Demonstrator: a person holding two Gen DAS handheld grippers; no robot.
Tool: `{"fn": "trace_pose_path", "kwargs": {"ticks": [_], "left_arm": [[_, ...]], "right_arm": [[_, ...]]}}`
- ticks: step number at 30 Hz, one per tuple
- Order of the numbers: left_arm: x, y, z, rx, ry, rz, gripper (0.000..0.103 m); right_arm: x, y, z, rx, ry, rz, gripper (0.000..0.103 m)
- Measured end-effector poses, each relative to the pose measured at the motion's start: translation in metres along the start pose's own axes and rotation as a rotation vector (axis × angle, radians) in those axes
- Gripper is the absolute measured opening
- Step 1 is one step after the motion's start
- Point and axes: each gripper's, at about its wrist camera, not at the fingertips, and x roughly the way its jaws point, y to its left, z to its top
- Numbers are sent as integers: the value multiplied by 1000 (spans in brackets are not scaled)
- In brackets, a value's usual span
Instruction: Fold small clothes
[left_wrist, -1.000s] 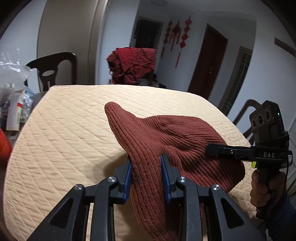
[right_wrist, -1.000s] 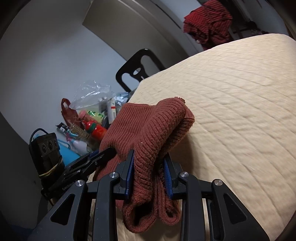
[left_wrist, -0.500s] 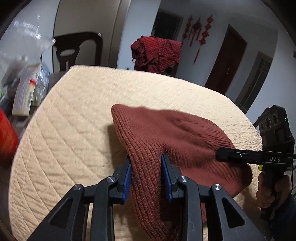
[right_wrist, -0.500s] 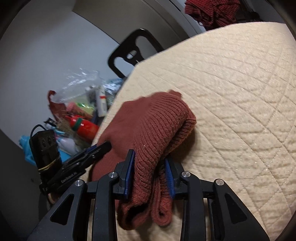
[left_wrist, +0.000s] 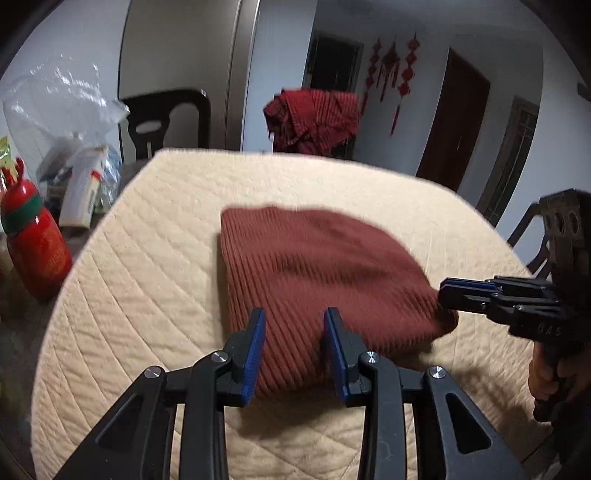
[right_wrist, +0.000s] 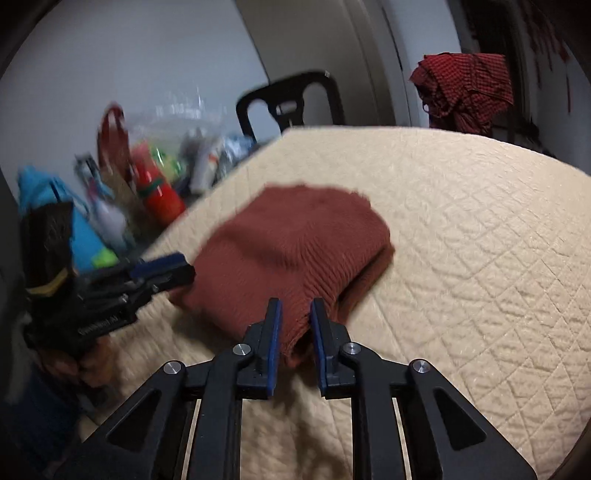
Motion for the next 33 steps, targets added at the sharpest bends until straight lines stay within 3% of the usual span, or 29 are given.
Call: {"fn": "trace_pose_path", "kwargs": {"ticks": [3,11,16,17,20,33], "left_arm": [[5,3,-1,-3,6,25,36],[-8,-10,-6,5,11,92,36],[-18,-14,-15,-9,11,133,37],[-20,-14,-18,-10,14,142,40],[-22,-13,-26,-9,23,170,47],[-19,-2,-54,-47,105,213,47]], "right_arm": [[10,-7,-8,6,39,-34,15],[-11,6,-11,-32,15,-48,15],[-13,18,-18,-55,27,-84,20],[-13,20,-21,-61,33,-93,22],[-11,24,-31,-78,50,-114,43],[1,28,-57,-102,109,-202,44]]}}
